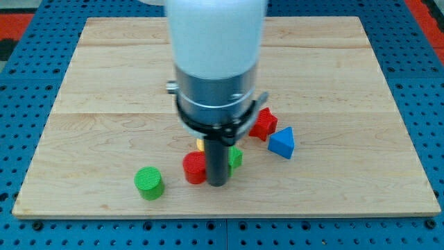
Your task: Separate the yellow heart from the green star
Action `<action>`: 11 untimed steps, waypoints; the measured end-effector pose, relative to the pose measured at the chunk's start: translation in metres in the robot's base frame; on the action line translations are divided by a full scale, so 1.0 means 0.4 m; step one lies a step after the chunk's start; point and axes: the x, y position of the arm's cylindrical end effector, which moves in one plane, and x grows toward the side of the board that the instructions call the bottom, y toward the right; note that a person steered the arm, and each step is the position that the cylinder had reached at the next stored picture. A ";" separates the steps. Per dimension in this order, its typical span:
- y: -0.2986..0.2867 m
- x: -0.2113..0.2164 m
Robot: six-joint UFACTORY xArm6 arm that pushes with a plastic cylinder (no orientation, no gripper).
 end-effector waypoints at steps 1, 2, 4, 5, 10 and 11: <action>-0.041 0.001; -0.041 0.007; -0.013 -0.019; -0.013 -0.048; 0.050 -0.163; 0.016 -0.210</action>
